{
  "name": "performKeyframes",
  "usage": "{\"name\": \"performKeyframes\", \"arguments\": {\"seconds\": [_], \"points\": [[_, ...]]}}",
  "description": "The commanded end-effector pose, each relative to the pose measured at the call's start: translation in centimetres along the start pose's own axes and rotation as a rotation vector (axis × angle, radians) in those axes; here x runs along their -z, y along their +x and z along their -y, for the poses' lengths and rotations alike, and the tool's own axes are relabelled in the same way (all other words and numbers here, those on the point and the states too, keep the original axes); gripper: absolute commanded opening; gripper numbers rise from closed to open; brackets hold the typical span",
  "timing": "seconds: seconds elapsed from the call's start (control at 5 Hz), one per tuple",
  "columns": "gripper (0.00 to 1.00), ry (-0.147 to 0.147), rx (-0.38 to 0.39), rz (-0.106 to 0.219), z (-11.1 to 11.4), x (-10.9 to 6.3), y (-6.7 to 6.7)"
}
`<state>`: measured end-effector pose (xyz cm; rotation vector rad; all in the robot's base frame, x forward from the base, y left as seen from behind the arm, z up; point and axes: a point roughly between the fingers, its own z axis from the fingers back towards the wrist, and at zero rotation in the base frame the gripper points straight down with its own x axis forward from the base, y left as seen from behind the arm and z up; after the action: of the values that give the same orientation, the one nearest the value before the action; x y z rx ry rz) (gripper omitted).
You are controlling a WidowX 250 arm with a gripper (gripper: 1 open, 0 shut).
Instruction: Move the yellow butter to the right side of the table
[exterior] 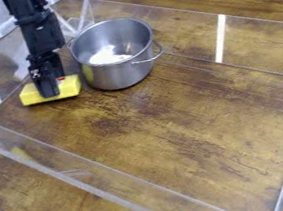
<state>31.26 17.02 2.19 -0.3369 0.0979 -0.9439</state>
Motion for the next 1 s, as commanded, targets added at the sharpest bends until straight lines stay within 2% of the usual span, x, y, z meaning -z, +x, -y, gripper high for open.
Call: {"name": "performKeyframes", "arguments": {"seconds": [0.0, 0.2, 0.6, 0.8], "points": [[0.0, -0.007, 0.016, -0.001, -0.3, -0.2, -1.2], [0.0, 0.016, 0.043, 0.0, -0.5, -1.6, -1.4], [0.0, 0.076, 0.011, 0.03, 2.7, -5.6, 0.1], [0.0, 0.133, -0.012, 0.037, 5.2, -9.0, 1.7]]}}
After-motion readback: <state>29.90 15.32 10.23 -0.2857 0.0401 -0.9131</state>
